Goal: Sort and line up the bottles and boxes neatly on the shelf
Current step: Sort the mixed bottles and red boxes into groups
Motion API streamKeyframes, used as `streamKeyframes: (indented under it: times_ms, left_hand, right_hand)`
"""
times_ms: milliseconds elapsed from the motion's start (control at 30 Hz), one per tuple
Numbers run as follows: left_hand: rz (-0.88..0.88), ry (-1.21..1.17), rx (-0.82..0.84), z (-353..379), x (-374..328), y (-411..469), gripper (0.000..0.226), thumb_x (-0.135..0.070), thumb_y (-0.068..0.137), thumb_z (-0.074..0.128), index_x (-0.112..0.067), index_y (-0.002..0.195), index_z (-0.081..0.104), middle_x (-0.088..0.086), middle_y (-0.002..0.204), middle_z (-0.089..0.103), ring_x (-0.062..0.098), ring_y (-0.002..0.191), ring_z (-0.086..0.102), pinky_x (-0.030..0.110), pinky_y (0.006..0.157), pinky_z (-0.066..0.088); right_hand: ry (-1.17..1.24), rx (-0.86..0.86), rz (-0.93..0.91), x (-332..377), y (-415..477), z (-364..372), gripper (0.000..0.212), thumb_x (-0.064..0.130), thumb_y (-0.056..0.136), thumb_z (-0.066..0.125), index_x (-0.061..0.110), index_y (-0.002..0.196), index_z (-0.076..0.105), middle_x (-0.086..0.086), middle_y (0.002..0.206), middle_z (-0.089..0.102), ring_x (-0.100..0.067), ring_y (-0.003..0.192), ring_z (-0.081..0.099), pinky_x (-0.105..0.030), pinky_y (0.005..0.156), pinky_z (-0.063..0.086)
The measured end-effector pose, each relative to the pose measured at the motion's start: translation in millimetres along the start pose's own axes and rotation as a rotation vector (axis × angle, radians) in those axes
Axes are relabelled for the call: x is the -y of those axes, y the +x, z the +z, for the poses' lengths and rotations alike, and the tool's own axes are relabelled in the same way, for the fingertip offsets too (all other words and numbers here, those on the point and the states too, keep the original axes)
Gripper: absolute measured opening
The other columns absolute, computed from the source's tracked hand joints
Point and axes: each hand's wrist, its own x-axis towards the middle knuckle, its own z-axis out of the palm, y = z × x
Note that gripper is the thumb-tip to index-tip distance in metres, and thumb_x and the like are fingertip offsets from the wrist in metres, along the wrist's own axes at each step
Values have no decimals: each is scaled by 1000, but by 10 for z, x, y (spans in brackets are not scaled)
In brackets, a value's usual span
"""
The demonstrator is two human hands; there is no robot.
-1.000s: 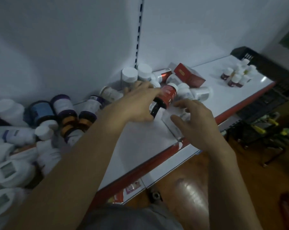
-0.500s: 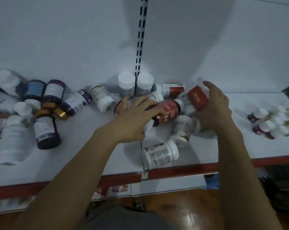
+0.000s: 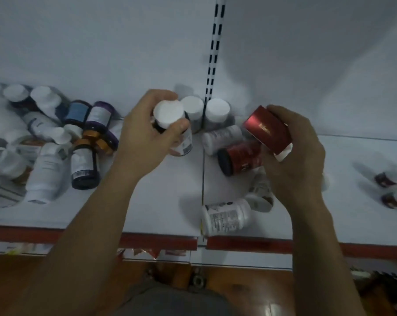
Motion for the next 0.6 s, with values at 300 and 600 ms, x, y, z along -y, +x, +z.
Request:
streamKeyframes:
  times_ms: [300, 600]
  left_hand:
    - [90, 142, -523, -1712, -66, -288, 38, -30, 93, 73, -8, 117, 54, 10, 114, 63, 11, 103, 64, 24, 85, 51]
    - [-1, 168, -737, -3886, 341, -969, 42, -40, 89, 76, -17, 120, 57, 6, 117, 66, 20, 106, 67, 46, 90, 58]
  right_hand:
    - [217, 109, -205, 1118, 116, 991, 56, 1, 81, 75, 20, 132, 59, 13, 124, 57, -6, 113, 55, -25, 99, 47]
    - [360, 200, -344, 2971, -293, 2282, 65, -17, 64, 69, 16, 119, 66, -5, 119, 62, -7, 107, 54, -9, 91, 39]
